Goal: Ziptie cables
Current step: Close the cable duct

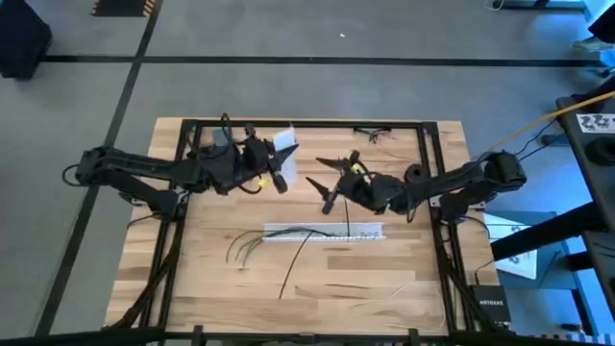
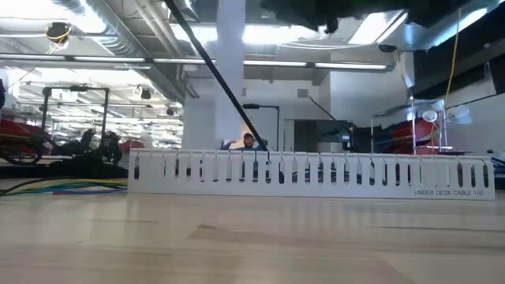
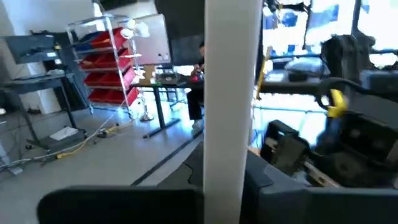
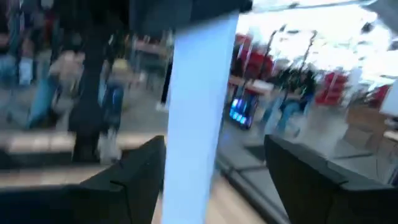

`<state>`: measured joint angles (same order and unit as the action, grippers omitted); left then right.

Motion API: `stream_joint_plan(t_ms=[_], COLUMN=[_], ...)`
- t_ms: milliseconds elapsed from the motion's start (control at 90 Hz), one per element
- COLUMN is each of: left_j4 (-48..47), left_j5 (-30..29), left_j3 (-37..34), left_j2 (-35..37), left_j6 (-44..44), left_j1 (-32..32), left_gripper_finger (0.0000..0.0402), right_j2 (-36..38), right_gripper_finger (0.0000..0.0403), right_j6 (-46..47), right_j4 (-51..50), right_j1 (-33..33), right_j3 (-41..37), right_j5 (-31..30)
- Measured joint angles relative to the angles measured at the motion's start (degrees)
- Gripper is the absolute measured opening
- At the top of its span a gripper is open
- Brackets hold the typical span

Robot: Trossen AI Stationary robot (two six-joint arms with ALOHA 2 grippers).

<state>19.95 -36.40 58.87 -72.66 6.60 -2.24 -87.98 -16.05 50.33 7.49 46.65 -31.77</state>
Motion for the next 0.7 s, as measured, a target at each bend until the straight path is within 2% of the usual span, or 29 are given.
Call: stream_joint_plan(t_ms=[133,278,467,578,700], left_j4=[2.67,3.71,3.95,3.92,4.03], left_j5=[-0.03,0.13,-0.13,-0.13,-0.07], left_j3=[0.02,0.02,0.04,0.04,0.04], left_j2=[-1.52,-2.37,-2.67,-2.63,-2.63], left_j6=[-0.85,-1.96,-2.27,-2.7,-2.72], left_j1=[0.95,1.14,1.2,1.2,1.18], left_gripper_finger=[0.0023,0.0026,0.0025,0.0025,0.003], right_j2=[-3.97,-7.58,-10.59,-12.22,-12.37], right_gripper_finger=[0.0266,0.0266,0.0266,0.0266,0.0266], right_j6=[-3.77,-8.04,-9.67,-9.74,-7.84], right_j4=[-0.58,-0.7,-0.98,-1.25,-1.02], right_j1=[0.0,0.0,-0.02,-0.06,-0.42], right_j3=[5.47,10.99,15.45,17.42,17.99], right_j5=[-0.11,-8.07,-11.0,-14.89,-12.42])
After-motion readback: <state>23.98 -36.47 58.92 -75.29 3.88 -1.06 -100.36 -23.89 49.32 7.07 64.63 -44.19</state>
